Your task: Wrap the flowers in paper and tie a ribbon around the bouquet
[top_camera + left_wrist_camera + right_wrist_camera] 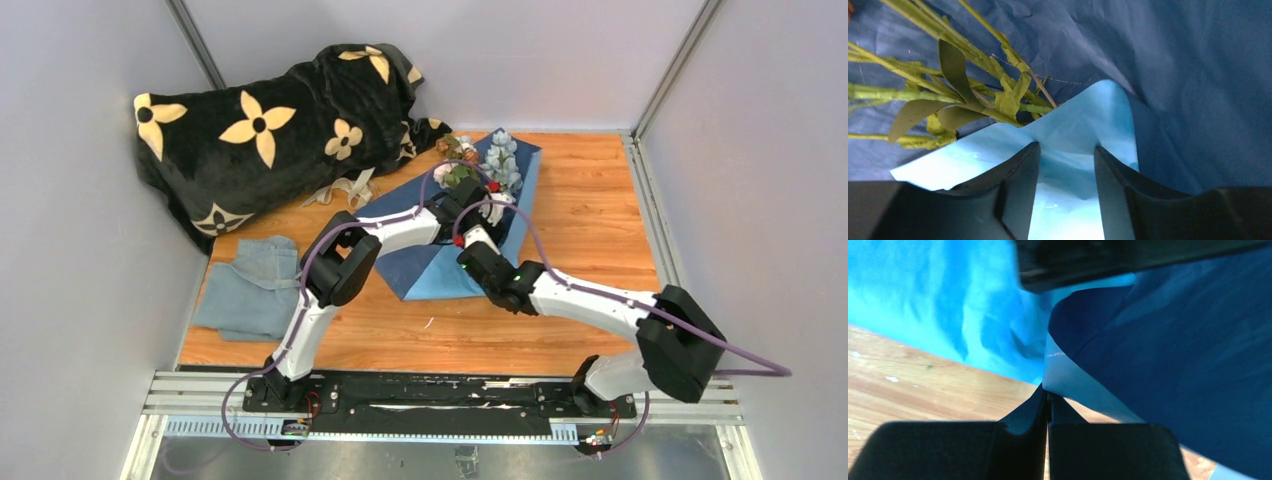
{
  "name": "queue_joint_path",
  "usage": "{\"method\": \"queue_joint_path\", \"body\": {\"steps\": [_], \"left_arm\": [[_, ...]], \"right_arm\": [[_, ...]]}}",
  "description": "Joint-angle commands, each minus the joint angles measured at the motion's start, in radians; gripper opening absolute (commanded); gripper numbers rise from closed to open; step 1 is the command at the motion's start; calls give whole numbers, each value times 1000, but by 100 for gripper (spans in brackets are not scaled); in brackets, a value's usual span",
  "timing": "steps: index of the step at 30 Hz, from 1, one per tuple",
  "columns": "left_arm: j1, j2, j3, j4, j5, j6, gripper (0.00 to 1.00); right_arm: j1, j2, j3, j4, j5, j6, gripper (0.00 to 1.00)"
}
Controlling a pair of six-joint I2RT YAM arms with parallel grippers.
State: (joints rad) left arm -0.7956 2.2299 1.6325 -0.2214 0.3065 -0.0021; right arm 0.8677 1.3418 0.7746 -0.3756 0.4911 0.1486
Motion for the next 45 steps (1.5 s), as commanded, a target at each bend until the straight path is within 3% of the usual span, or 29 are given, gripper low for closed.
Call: {"method": "queue_joint_path", "body": {"steps": [1,10,18,25,33,34,35,36,38,40,43,45], "left_arm": [[81,-48,1,-14,98,-29,58],[307,-218,51,-151,197,-34,81],[497,-398,-85,-56,427,-248,100],[465,-451,-313,113,477,-414,100],[392,-347,-291,137,443,-414,99],[392,-330,-283,145,432,-411,95],[393,-317,-272,147,415,-402,85],[394,-304,-266,148,399,-394,70],[393,-280,-258,153,406,-400,27],[393,-259,-256,153,418,-405,1],[398,-233,-256,111,365,-364,0],[407,-209,-251,62,290,-322,0]], "right_arm": [[82,82,41,93,13,-142,0],[121,256,51,159,-2,-197,0],[132,317,72,161,-6,-201,0],[134,338,84,152,-13,-213,0],[138,343,97,140,-15,-222,0],[139,342,96,138,-15,-224,0],[141,341,96,137,-15,-228,0],[142,341,95,135,-12,-231,0],[145,338,93,131,-11,-241,0],[149,338,92,120,0,-250,0],[159,331,96,90,14,-270,2],[177,310,97,66,19,-294,12]]}}
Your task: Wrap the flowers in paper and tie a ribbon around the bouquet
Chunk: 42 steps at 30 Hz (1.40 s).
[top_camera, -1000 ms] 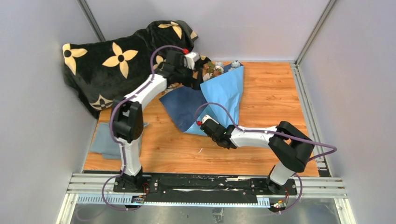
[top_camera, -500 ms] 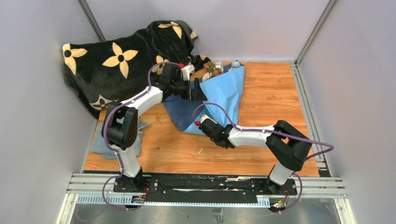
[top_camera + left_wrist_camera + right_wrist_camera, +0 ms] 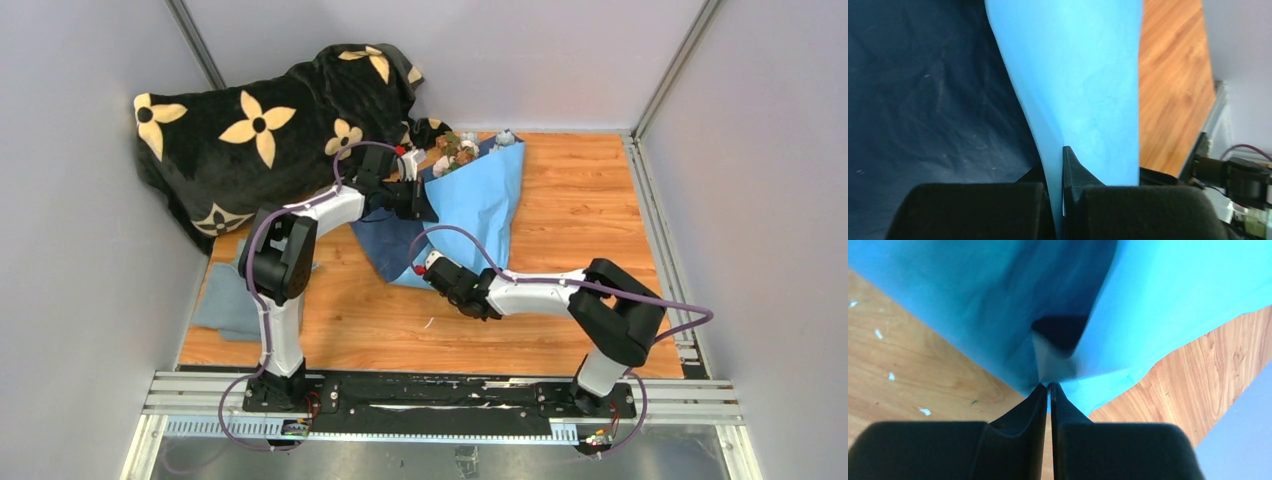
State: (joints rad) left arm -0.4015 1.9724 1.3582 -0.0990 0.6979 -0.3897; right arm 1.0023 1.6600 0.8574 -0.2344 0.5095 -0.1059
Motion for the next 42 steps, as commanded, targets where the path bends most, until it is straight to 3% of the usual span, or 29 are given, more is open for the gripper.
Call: {"method": "queue_joint_path", "body": {"steps": [1,7,11,14,17,22,24,29,35,39,42], "left_arm": [[18,66,28,-85,-139,86,0],[23,136,8,-106,-183,98,0],[24,132,-14,-94,-197,114,0],[23,121,-35,-78,-208,128,0],[23,127,-36,-78,-215,134,0],[23,120,-52,-81,-216,134,0],[23,113,-54,-81,-220,138,0],[23,103,-56,-91,-232,164,0],[20,97,-60,-97,-235,210,0],[12,94,-63,-103,-223,231,0],[12,93,-67,-103,-214,235,0]], "right_arm": [[52,-24,14,-93,1,-49,17],[62,-207,37,-244,-198,-83,43],[33,-343,74,-321,-405,-99,47],[-74,-409,81,-254,-677,-88,48],[-240,-393,37,-35,-815,38,41],[-509,-206,-26,221,-979,271,8],[-608,-131,-65,301,-1054,337,2],[-729,-61,-194,334,-1057,413,0],[-895,-240,-372,225,-941,489,0],[-900,-330,-300,93,-910,437,0],[-876,-342,-188,107,-986,362,0]]}}
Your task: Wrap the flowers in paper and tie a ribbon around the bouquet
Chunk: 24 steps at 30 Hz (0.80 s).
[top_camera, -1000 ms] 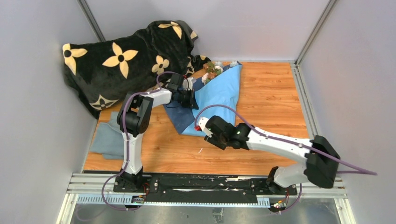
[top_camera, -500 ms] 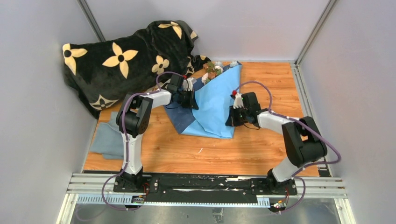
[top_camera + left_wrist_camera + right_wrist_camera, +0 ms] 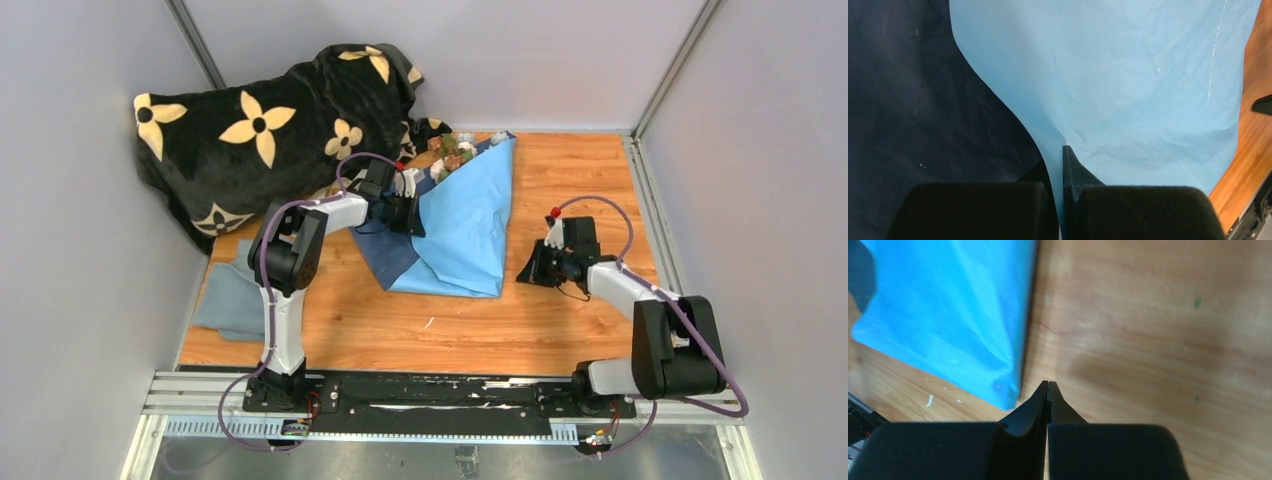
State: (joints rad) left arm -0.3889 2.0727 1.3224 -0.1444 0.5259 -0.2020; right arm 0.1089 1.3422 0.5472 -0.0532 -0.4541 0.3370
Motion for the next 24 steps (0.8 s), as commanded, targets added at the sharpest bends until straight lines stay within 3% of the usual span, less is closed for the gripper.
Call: {"method": "queue_joint_path", "body": {"steps": [1,6,12,17,21,24], "left_arm": [[-1,-7,-29,-57,-40,47,0],[-2,-1,-20,-66,-45,49,0],[-1,2,-8,-102,-72,86,0],[-1,11,10,-147,-88,119,0],[-2,11,13,-158,-94,136,0],[-1,7,10,-157,-83,133,0]], "right_arm": [[21,-7,154,-38,-79,-96,0],[22,262,356,172,-368,-41,0],[19,556,524,211,-374,-12,0],[-40,633,570,183,-274,11,0],[-122,594,537,100,-97,35,0],[-99,504,526,2,-12,-53,0]]}}
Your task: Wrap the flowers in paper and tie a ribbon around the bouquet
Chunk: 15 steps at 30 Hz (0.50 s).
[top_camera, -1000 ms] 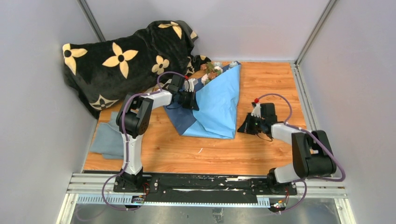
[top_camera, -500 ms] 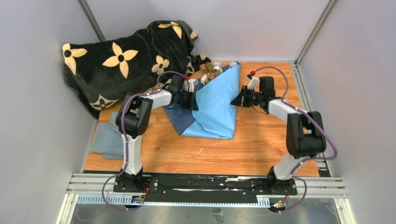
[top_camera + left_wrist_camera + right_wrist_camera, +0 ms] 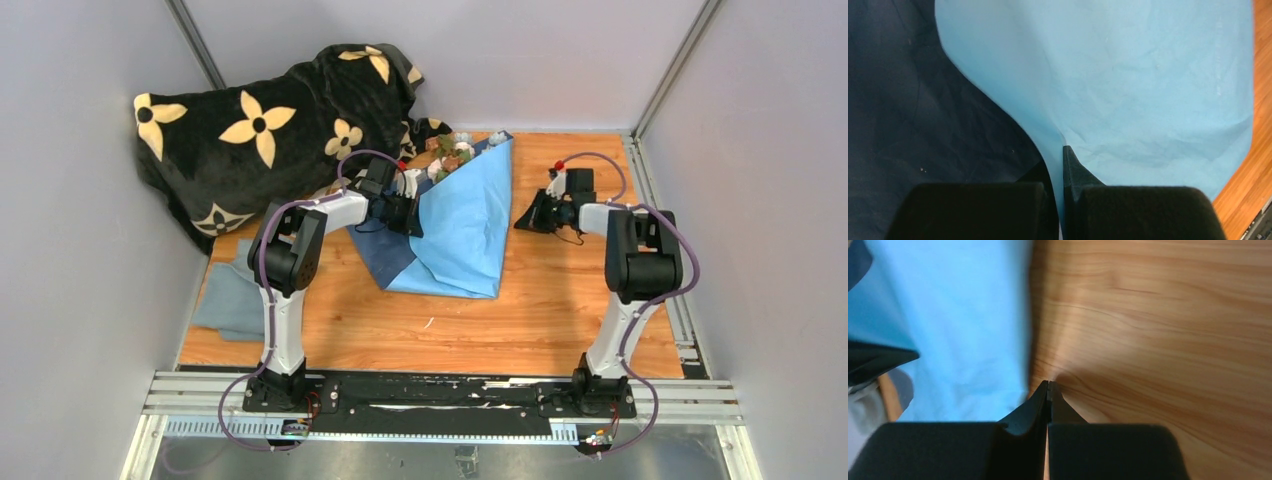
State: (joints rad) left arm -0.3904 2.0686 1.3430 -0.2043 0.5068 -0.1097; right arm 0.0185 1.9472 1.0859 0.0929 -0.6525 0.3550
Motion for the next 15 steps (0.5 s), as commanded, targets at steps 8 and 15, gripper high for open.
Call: {"method": "queue_joint_path", "body": {"steps": [8,15], "left_arm": [[0,-2,-42,-83,-70,35,0],[0,-18,-38,-91,-93,36,0]], "right_arm": [[371,-363,-127,-215,260,-183,0],[499,-295,-263,-102,34,-78,0]]}}
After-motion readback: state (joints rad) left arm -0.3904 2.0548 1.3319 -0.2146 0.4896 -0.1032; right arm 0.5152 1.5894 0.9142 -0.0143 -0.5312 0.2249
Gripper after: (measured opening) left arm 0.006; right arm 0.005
